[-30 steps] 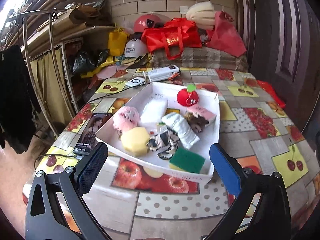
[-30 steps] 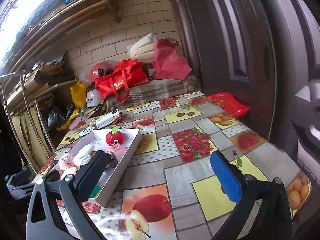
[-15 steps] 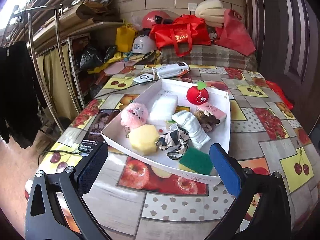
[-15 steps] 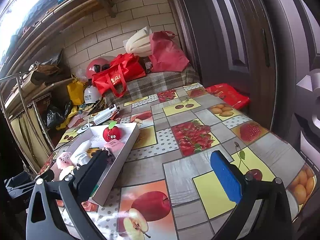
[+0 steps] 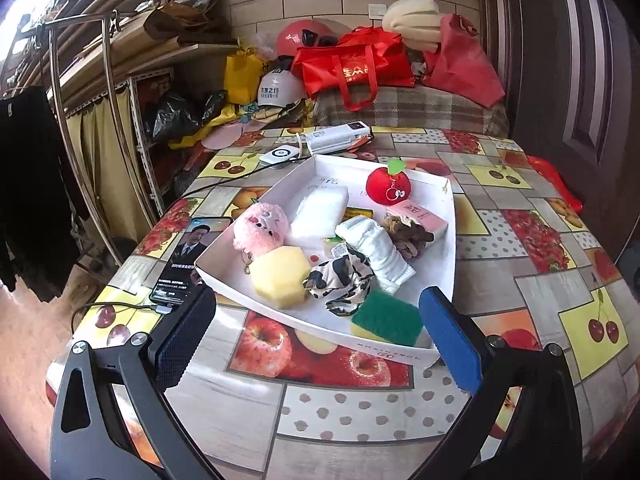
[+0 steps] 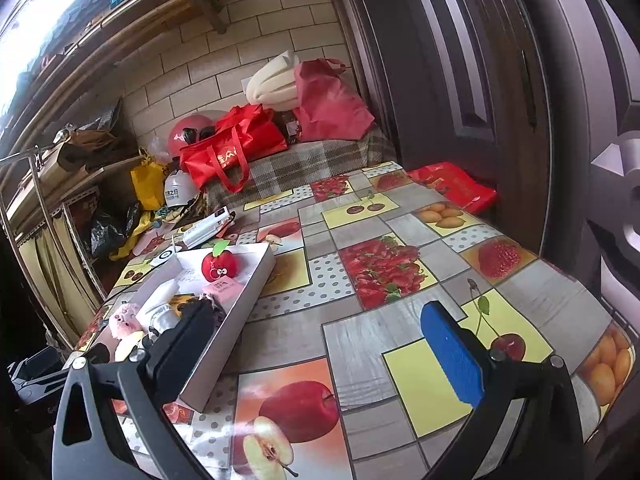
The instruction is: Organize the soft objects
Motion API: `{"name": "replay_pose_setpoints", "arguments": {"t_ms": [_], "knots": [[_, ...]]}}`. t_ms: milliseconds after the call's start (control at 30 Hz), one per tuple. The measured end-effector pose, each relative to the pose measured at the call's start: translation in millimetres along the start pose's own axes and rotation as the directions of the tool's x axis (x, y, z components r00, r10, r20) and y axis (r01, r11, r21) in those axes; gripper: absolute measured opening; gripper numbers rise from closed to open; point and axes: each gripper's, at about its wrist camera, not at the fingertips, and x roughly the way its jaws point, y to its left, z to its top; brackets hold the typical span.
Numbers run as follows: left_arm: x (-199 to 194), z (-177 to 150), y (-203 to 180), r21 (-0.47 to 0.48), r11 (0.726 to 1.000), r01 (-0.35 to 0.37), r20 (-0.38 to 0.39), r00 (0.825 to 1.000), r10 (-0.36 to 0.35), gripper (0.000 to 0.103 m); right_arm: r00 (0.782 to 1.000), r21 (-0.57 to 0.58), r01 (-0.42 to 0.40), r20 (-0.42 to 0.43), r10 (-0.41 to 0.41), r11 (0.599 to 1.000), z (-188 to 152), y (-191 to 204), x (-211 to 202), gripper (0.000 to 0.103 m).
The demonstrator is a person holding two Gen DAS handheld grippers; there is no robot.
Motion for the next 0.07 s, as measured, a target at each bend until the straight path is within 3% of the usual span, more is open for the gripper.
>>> {"name": "replay_pose_setpoints", "arguments": {"t_ms": [67], "knots": [[-0.1, -0.5, -0.7, 0.005, 1.0, -0.001, 0.004, 1.0, 0.001, 0.103, 1.0, 0.004, 0.003, -0.003, -0.003, 1.0, -0.4, -0.3, 0.8, 0.103]]}}
